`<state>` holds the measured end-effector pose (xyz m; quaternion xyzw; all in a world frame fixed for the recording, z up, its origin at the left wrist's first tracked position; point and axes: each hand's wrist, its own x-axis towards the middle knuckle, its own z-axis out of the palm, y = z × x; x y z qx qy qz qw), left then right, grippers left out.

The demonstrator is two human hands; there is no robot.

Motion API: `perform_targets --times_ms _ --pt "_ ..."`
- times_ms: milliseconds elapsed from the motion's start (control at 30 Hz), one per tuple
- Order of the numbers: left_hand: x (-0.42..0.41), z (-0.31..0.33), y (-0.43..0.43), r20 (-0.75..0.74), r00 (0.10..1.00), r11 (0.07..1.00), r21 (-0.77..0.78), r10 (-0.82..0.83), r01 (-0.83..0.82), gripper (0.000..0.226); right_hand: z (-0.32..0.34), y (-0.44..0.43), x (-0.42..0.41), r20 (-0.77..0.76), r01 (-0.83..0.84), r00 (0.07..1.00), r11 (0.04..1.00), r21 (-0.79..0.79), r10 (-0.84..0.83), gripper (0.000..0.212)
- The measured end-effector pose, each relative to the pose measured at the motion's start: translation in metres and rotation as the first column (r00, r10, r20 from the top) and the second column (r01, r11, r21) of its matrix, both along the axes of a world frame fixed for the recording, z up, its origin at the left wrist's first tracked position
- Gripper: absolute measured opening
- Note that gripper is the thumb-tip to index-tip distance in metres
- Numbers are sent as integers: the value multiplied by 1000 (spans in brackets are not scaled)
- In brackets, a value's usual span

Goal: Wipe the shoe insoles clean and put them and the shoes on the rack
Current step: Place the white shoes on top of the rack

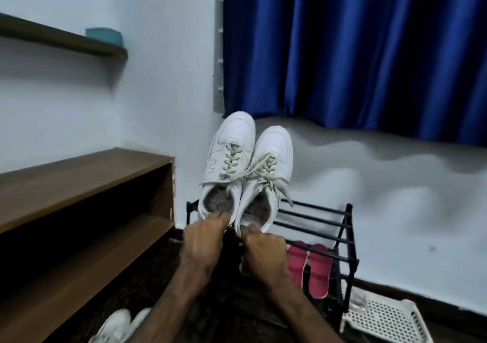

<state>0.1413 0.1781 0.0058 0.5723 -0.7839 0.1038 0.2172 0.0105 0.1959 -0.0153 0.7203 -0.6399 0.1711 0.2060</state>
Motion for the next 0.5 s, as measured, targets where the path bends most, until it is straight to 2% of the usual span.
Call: perform_targets --times_ms 133,267,333,500 --pt "-37 57 -14 80 996 997 -58 -43 48 26 49 -10 -40 -96 66 993 996 -61 -72 43" --pt "-74 83 -34 51 990 989 -61 -134 137 18 82 -13 -81 -138 140 979 987 -83 -151 37" --pt "-97 83 -46 53 982 981 -68 -179 183 9 82 -17 -105 -150 114 981 991 -68 -123 26" --pt "-143 48 -79 160 957 969 1 -244 247 4 57 -37 -147 -67 122 991 991 46 -119 13"
